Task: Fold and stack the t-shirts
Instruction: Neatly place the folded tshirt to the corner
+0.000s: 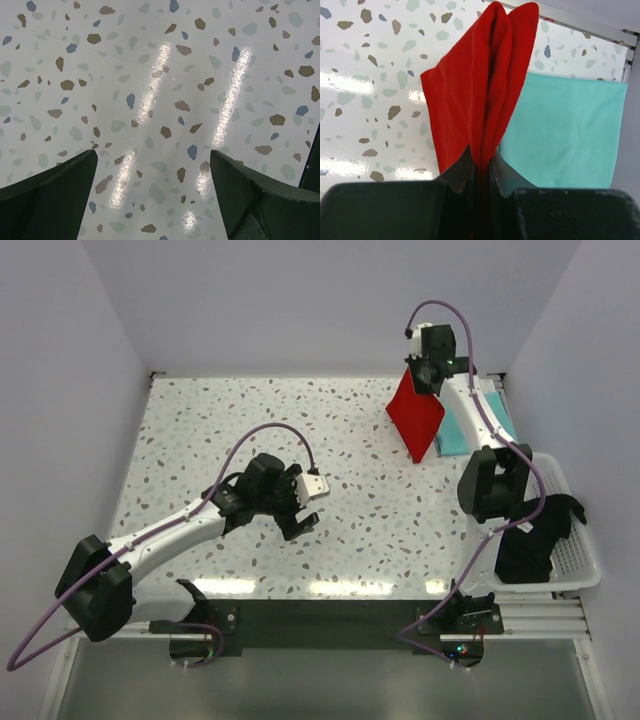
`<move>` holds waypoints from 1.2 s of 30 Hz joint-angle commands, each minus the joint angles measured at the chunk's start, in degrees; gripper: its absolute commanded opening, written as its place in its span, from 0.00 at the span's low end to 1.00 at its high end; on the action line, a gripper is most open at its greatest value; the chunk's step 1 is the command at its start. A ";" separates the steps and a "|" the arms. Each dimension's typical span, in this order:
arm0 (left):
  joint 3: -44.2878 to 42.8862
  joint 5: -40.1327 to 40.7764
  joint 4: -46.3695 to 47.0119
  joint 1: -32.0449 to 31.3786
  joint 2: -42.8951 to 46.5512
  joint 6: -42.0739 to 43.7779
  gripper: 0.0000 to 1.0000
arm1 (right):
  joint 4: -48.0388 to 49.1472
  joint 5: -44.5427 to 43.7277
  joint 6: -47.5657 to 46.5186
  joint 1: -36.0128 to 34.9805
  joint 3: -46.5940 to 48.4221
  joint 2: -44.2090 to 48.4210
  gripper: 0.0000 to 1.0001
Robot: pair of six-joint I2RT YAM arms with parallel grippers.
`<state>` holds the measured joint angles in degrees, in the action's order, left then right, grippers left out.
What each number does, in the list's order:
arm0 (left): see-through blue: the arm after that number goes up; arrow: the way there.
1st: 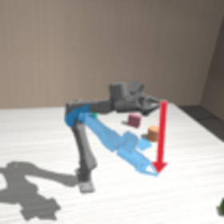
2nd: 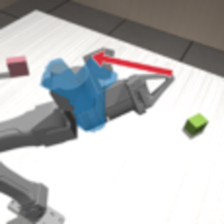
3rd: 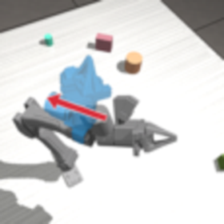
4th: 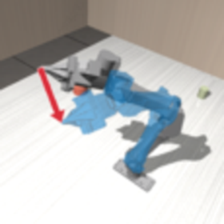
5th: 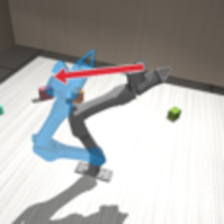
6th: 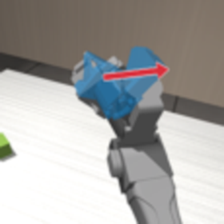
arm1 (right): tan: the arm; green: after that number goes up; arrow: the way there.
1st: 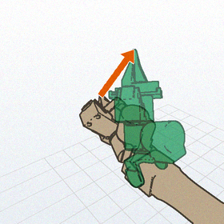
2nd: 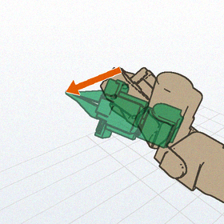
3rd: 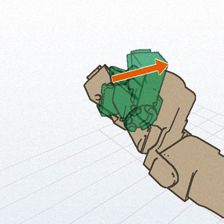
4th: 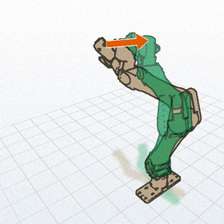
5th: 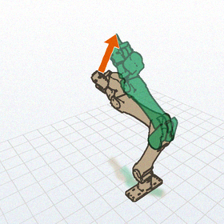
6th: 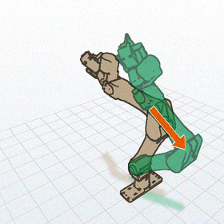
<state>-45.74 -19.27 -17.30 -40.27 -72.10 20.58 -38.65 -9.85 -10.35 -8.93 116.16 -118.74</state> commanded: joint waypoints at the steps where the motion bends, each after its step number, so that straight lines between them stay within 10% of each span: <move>1: -0.05 0.37 1.74 0.11 1.34 0.95 1.00 | 1.21 -2.46 -0.72 0.58 3.98 5.18 0.00; 36: -2.16 0.72 0.07 0.19 -1.38 1.83 1.00 | 6.84 3.08 -0.20 11.74 2.23 0.18 0.00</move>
<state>-45.74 -18.79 -17.61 -40.25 -73.30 20.82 -35.35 -7.73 -11.33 1.34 117.64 -118.15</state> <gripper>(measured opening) 0.997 0.092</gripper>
